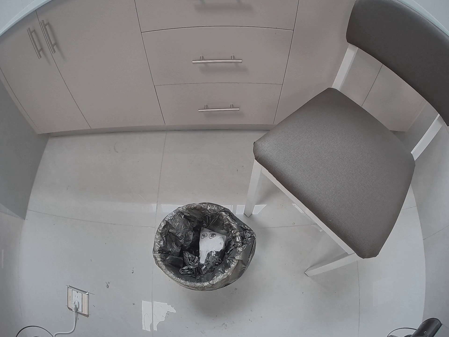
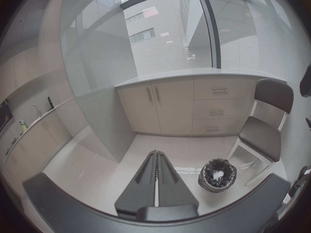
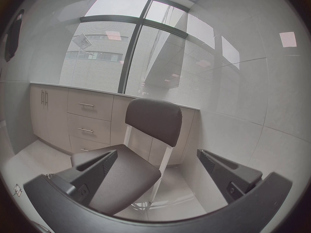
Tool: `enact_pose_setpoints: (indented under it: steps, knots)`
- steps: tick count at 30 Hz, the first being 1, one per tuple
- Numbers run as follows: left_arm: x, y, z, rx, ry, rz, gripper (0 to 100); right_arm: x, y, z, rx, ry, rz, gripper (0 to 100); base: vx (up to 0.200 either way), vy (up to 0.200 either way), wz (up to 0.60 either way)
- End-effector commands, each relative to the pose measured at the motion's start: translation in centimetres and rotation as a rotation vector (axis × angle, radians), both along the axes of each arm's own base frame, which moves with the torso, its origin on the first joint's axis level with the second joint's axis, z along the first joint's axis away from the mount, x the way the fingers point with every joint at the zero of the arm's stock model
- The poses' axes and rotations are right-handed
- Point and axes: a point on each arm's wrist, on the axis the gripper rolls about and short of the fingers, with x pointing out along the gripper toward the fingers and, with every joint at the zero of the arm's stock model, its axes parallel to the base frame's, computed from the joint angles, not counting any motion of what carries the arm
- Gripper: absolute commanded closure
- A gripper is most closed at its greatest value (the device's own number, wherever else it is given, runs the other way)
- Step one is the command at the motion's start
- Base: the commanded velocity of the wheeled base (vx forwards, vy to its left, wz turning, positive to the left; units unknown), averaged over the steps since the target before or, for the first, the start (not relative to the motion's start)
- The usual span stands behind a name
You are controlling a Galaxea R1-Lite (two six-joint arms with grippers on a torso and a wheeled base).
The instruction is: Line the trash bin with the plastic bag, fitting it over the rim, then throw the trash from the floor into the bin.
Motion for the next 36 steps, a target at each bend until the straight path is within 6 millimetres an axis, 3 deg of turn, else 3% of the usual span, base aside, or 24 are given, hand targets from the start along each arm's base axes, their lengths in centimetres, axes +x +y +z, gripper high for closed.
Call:
enact_pose_setpoints:
  steps: [1,7,10,16,22,26,33,36]
  knots:
    - [7.6,-1.8,-15.7,-0.069,-0.071,-0.239,100,-2.8,0.0,-3.7,-0.038,-0.050,0.119,0,0.000,0.000,0.00]
    - [10.3,-1.9,-21.2,-0.063,-0.038,-0.256,100,-2.0,0.2,-5.0,-0.064,0.000,0.162,0,0.000,0.000,0.00]
    - [10.3,-1.9,-21.3,-0.117,-0.028,-0.260,100,-1.5,0.3,-6.1,-0.060,0.040,0.156,0,0.000,0.000,0.00]
    - [9.8,-2.2,-21.9,-0.020,-0.038,-0.298,100,-0.5,0.6,-8.3,-0.069,0.068,0.129,0,0.000,0.000,0.00]
    - [9.8,-2.2,-21.9,-0.041,-0.040,-0.294,100,-0.6,0.6,-8.2,-0.058,0.027,0.119,0,0.000,0.000,0.00]
    - [9.8,-2.2,-21.9,-0.040,-0.040,-0.294,100,-0.6,0.6,-8.2,-0.069,0.041,0.017,0,0.000,0.000,0.00]
    - [9.8,-2.1,-21.9,-0.035,-0.041,-0.280,100,-0.3,0.7,-9.4,-0.080,0.077,-0.035,0,0.000,0.000,0.00]
    - [9.8,-2.1,-21.9,-0.035,-0.041,-0.280,100,-0.3,0.4,-9.6,0.002,0.086,-0.127,0,0.000,0.000,0.00]
